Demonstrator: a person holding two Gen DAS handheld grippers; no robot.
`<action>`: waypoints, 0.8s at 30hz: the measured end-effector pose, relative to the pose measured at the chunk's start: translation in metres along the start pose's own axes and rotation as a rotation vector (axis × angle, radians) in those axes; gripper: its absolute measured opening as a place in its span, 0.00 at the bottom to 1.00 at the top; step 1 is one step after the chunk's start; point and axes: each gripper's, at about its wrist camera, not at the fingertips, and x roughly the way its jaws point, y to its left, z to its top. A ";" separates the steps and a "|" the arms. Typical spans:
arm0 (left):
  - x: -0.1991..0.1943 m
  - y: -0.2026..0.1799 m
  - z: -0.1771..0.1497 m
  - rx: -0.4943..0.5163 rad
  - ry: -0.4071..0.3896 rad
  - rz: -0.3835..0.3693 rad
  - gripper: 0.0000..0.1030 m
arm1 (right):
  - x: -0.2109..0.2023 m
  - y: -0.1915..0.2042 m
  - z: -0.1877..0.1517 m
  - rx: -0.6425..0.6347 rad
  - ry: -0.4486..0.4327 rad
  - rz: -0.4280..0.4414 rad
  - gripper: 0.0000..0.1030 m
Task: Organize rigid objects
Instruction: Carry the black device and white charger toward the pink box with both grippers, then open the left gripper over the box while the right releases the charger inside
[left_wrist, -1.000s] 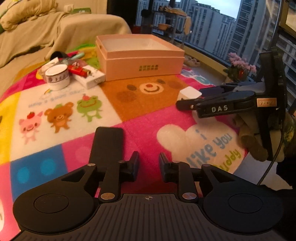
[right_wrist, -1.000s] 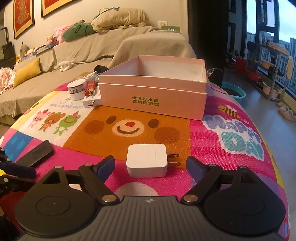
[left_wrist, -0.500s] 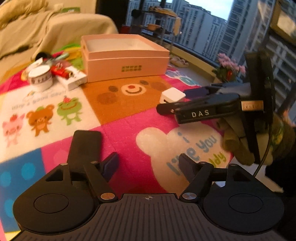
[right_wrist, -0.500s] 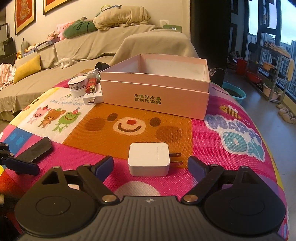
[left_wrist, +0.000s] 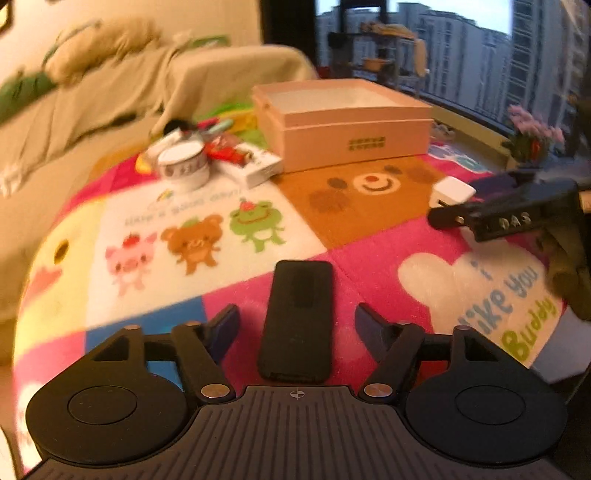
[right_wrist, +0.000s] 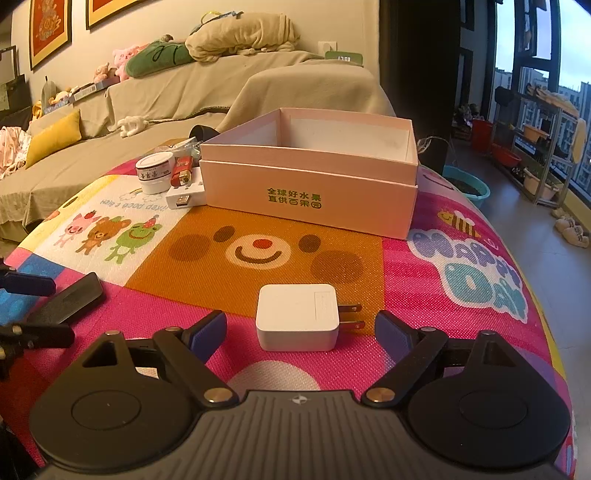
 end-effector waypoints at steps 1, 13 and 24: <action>-0.001 0.002 0.000 -0.020 -0.004 -0.025 0.54 | 0.000 0.000 0.000 -0.001 0.000 -0.002 0.85; 0.000 0.007 0.009 -0.076 -0.023 -0.069 0.42 | 0.000 0.002 0.005 -0.015 0.001 -0.016 0.63; 0.015 0.012 0.156 -0.010 -0.320 -0.143 0.42 | -0.020 -0.003 0.079 -0.145 -0.189 -0.076 0.58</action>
